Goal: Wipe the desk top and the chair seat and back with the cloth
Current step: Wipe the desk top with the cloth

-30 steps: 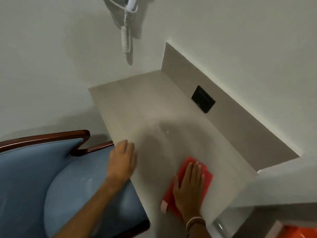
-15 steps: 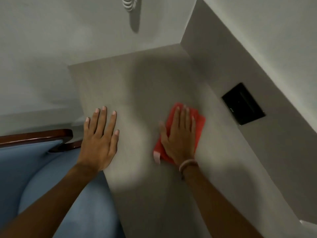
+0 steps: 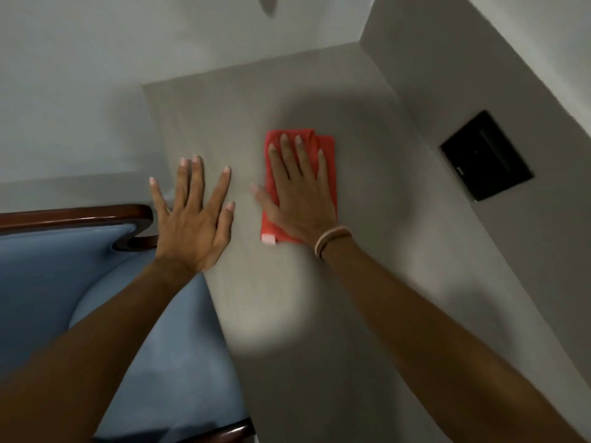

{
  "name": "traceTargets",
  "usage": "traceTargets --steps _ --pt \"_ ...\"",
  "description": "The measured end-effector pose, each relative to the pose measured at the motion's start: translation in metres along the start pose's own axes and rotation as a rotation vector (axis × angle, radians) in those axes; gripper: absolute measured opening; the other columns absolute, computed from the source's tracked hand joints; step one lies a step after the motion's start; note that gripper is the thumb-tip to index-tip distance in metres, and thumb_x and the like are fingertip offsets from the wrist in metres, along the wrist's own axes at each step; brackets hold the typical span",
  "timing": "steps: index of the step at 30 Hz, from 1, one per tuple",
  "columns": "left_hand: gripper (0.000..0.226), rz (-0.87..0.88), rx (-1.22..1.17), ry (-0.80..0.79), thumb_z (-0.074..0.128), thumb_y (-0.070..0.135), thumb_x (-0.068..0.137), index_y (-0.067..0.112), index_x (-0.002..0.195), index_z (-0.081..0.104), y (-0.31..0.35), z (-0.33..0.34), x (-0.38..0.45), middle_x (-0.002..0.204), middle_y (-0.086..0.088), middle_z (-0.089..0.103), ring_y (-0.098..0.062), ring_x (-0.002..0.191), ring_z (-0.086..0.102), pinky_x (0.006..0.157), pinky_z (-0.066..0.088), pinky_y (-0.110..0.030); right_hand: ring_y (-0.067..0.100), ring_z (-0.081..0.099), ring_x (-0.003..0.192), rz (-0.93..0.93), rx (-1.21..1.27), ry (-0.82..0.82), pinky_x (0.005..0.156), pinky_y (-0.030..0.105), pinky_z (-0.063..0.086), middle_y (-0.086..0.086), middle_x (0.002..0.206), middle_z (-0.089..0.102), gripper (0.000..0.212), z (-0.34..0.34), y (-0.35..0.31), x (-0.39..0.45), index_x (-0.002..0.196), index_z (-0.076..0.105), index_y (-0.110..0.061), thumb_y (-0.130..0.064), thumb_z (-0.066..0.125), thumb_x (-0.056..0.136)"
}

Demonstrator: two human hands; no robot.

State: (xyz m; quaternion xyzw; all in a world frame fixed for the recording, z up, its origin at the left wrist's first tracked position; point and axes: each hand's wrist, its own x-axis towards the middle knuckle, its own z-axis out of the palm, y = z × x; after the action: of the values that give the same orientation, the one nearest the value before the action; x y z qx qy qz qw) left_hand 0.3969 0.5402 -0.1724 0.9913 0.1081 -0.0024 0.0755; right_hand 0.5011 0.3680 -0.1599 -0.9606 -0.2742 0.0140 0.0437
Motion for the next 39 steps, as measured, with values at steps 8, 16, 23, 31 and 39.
traceTargets --steps 8,16,23,31,39 --pt "0.063 -0.003 0.000 -0.038 0.014 0.055 0.106 0.034 0.164 0.001 -0.001 -0.001 -0.001 0.175 -0.013 -0.008 -0.030 0.162 -0.015 0.121 -0.006 -0.077 0.030 0.002 0.161 0.137 0.059 -0.018 0.126 0.060 0.011 0.005 0.173 0.004 0.099 0.011 -0.037 -0.266 0.164 0.009 -0.023 -0.082 0.037 0.089" --pt "0.068 0.058 -0.048 -0.022 0.011 0.055 0.103 0.026 0.165 0.010 0.001 -0.005 -0.004 0.174 -0.019 0.000 -0.034 0.162 -0.007 0.124 -0.005 -0.071 0.037 0.014 0.158 0.380 -0.008 -0.049 0.124 0.063 0.022 0.006 0.173 0.011 0.079 0.003 -0.046 -0.306 0.162 0.012 -0.033 -0.075 0.025 0.097" --pt "0.066 0.069 -0.081 -0.002 0.018 0.049 0.104 0.023 0.165 0.014 0.000 -0.002 -0.004 0.173 -0.022 0.005 -0.037 0.162 -0.003 0.127 -0.001 -0.070 0.041 0.011 0.158 0.314 0.011 0.062 0.124 0.064 0.015 0.015 0.171 0.016 0.071 0.005 -0.010 -0.120 0.161 0.022 -0.030 -0.064 0.025 0.099" --pt "0.065 0.090 -0.052 0.044 0.015 0.041 0.105 0.017 0.165 0.018 -0.003 0.001 0.001 0.174 -0.020 0.008 -0.037 0.162 0.002 0.130 0.004 -0.064 0.037 0.006 0.159 0.173 0.012 -0.077 0.126 0.060 0.009 0.009 0.172 0.011 0.066 -0.009 0.017 0.109 0.160 0.021 -0.036 -0.055 0.037 0.099" --pt "0.067 -0.068 -0.101 0.025 0.015 0.041 0.105 0.014 0.165 0.010 -0.001 0.001 0.000 0.175 -0.017 0.000 -0.035 0.162 -0.006 0.128 -0.005 -0.065 0.035 0.007 0.160 -0.155 0.061 -0.031 0.126 0.054 0.013 0.009 0.172 0.014 0.072 0.000 -0.038 -0.072 0.160 0.024 -0.033 -0.042 0.037 0.091"
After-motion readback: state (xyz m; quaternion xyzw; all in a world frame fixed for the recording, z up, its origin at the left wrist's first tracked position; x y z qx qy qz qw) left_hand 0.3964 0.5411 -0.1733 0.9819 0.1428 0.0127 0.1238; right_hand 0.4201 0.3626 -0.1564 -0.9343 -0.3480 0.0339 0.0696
